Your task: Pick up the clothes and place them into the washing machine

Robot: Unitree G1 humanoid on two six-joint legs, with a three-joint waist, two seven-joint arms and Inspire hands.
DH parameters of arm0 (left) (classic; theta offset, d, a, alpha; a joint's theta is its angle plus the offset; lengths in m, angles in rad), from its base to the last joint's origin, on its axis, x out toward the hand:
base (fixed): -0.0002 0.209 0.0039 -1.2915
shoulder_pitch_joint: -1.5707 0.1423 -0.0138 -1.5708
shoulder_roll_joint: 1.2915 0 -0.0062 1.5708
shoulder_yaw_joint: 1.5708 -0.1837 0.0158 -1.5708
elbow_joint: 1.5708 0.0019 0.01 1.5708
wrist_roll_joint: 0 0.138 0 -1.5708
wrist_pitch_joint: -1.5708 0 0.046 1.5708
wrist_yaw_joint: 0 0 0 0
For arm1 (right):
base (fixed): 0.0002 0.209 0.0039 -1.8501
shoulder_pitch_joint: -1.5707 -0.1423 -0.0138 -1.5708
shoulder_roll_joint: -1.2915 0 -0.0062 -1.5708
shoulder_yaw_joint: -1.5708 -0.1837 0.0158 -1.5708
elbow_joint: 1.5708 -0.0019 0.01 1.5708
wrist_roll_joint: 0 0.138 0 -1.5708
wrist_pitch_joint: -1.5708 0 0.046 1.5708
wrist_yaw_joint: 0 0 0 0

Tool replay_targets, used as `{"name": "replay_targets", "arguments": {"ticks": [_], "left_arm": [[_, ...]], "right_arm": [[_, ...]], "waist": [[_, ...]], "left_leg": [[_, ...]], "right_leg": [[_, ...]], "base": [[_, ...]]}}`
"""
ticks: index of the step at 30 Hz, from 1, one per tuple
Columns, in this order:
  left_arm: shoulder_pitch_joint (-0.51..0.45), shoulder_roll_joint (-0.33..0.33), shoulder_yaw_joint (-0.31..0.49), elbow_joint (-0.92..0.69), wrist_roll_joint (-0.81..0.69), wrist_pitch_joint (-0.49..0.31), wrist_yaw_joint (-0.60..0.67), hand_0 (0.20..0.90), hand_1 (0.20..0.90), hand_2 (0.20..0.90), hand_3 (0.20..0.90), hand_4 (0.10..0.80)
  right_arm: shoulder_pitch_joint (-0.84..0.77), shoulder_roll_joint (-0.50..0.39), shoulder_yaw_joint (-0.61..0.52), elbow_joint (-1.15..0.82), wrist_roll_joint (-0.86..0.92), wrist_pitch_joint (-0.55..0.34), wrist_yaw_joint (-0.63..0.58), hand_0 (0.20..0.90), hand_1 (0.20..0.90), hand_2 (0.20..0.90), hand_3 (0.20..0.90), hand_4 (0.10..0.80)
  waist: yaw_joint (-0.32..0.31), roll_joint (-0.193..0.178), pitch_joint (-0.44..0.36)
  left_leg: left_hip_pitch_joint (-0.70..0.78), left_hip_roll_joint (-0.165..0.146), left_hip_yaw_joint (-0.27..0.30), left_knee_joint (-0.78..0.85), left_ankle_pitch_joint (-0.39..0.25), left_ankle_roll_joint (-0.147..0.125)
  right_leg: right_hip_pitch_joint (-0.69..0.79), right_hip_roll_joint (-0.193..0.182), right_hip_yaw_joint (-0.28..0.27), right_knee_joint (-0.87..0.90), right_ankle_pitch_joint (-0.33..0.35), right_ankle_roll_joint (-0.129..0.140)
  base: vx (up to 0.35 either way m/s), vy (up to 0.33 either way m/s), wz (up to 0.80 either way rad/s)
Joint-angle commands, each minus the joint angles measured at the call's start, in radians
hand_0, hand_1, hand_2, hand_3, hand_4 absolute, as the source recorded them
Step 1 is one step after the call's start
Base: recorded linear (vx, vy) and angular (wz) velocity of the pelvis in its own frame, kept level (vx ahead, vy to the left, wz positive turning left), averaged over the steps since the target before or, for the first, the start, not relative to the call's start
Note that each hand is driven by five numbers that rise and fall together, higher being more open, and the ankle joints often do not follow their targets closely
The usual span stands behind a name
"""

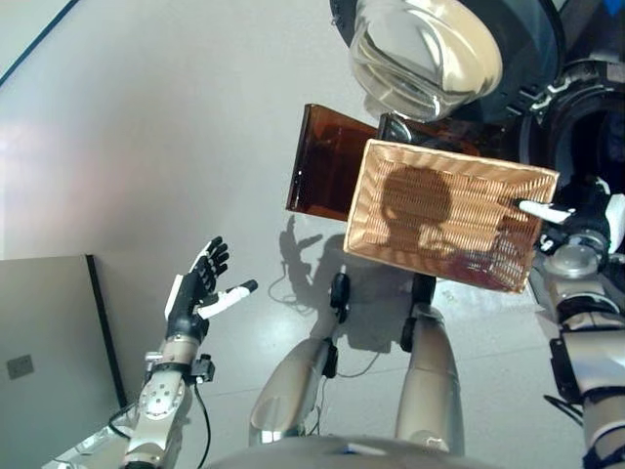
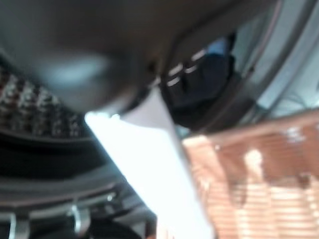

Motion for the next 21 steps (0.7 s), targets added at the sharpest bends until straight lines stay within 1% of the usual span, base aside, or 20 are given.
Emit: {"name": "replay_targets", "arguments": {"ticks": [1,8,9,11,14,16,17,21], "left_arm": [[-0.001,0.059,0.009,-0.085,-0.049,-0.078,0.025,0.9,0.9,0.9,0.9,0.8],[-0.005,0.059,-0.006,-0.087,-0.047,-0.08,0.029,0.9,0.9,0.9,0.9,0.8],[-0.004,0.059,-0.009,-0.088,-0.047,-0.079,0.032,0.9,0.9,0.9,0.9,0.8],[-0.003,0.059,-0.01,-0.088,-0.046,-0.079,0.032,0.9,0.9,0.9,0.9,0.8],[0.003,0.06,-0.016,-0.098,-0.044,-0.08,0.035,0.9,0.9,0.9,0.9,0.8],[0.005,0.062,-0.011,-0.1,-0.043,-0.081,0.037,0.9,0.9,0.9,0.9,0.8],[0.005,0.064,-0.011,-0.095,-0.039,-0.082,0.046,0.9,0.9,0.9,0.9,0.8],[0.01,0.075,-0.014,-0.104,-0.039,-0.084,0.047,0.9,0.9,0.9,0.9,0.8]], "right_arm": [[-0.038,-0.125,0.039,0.004,-0.022,-0.035,-0.055,0.9,0.9,0.9,0.9,0.8],[-0.072,-0.173,0.06,0.018,-0.065,-0.017,-0.075,0.9,0.9,0.9,0.9,0.8],[-0.088,-0.197,0.086,0.025,-0.113,-0.002,-0.09,0.9,0.9,0.9,0.9,0.8],[-0.096,-0.21,0.098,0.029,-0.138,0.007,-0.098,0.9,0.9,0.9,0.9,0.8],[-0.129,-0.254,0.146,0.042,-0.242,0.04,-0.143,0.9,0.9,0.9,0.9,0.8],[-0.134,-0.262,0.152,0.034,-0.265,0.049,-0.155,0.9,0.9,0.9,0.9,0.8],[-0.138,-0.283,0.156,0.04,-0.308,0.062,-0.188,0.9,0.9,0.9,0.9,0.8],[-0.174,-0.315,0.188,0.062,-0.36,0.083,-0.22,0.9,0.9,0.9,0.9,0.8]], "waist": [[0.006,0.014,-0.035],[0.0,0.025,-0.028],[-0.003,0.027,-0.027],[-0.003,0.028,-0.028],[-0.006,0.034,-0.031],[-0.007,0.034,-0.033],[-0.006,0.038,-0.038],[0.0,0.043,-0.048]], "left_leg": [[-0.02,-0.012,0.0,-0.014,-0.044,-0.059],[-0.022,-0.011,0.006,-0.014,-0.047,-0.06],[-0.024,-0.011,0.008,-0.014,-0.047,-0.061],[-0.024,-0.011,0.009,-0.014,-0.048,-0.061],[-0.026,-0.013,0.009,-0.014,-0.048,-0.063],[-0.026,-0.013,0.009,-0.014,-0.049,-0.063],[-0.025,-0.013,0.008,-0.014,-0.05,-0.064],[-0.025,-0.016,0.004,-0.014,-0.052,-0.066]], "right_leg": [[0.02,0.02,0.015,-0.096,0.0,0.025],[0.004,0.019,0.024,-0.082,-0.005,0.026],[-0.001,0.019,0.026,-0.078,-0.006,0.026],[-0.002,0.019,0.026,-0.076,-0.007,0.026],[-0.007,0.019,0.028,-0.071,-0.007,0.027],[-0.008,0.019,0.027,-0.071,-0.008,0.027],[-0.006,0.018,0.027,-0.071,-0.009,0.029],[-0.003,0.017,0.024,-0.074,-0.01,0.031]], "base": [[0.006,-0.018,-0.03],[0.003,-0.006,-0.01],[0.0,0.0,0.0],[0.0,0.0,0.0],[0.005,0.0,0.01],[0.0,0.0,0.0],[0.0,0.0,0.0],[0.011,0.004,0.03]]}}
